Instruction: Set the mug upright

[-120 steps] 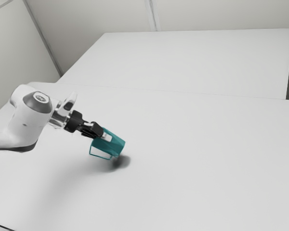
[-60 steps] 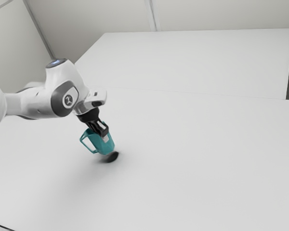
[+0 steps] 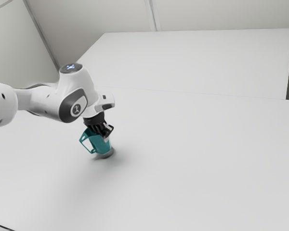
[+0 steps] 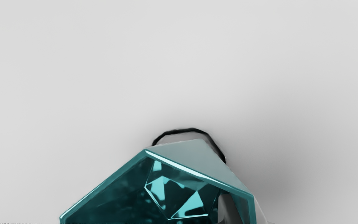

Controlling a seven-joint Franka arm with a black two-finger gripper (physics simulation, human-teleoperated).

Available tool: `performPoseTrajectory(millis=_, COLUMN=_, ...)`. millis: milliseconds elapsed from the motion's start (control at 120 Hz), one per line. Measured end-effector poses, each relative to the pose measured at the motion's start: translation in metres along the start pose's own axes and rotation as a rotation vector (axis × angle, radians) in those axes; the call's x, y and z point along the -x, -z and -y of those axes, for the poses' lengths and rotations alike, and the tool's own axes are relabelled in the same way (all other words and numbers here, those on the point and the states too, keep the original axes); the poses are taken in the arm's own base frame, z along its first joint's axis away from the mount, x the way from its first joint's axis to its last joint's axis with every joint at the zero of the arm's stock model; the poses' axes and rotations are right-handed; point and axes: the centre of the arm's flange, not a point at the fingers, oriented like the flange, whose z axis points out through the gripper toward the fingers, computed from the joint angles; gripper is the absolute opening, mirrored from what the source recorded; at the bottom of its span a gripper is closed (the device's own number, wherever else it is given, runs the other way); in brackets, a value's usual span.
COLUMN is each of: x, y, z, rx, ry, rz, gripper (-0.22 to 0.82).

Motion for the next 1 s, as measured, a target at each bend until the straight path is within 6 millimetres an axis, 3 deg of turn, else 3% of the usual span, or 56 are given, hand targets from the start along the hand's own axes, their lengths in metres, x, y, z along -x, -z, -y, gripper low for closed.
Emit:
performPoseTrajectory(millis=158, x=-0.001, y=-0.004, z=0.003, rx=-0.008, ry=0.059, rz=-0.005, gripper=-0.15)
performPoseTrajectory(millis=333, x=-0.002, y=-0.006, z=0.002, rx=-0.01, ry=0.098, rz=-0.007, gripper=0.21)
performPoseTrajectory(millis=475, x=-0.003, y=0.002, z=-0.001, rx=-0.01, ry=0.118, rz=-0.025, gripper=0.39)
performPoseTrajectory(millis=642, x=-0.005, y=0.043, z=-0.003, rx=-0.007, ry=0.137, rz=-0.094, gripper=0.49)
performPoseTrajectory(millis=767, x=-0.028, y=0.106, z=0.005, rx=-0.006, ry=0.168, rz=-0.148, gripper=0.53)
performPoseTrajectory(millis=858, x=-0.043, y=0.158, z=0.026, rx=0.009, ry=0.218, rz=-0.176, gripper=0.55)
performPoseTrajectory(millis=1000, x=-0.054, y=0.204, z=0.069, rx=0.012, ry=0.279, rz=-0.161, gripper=0.57)
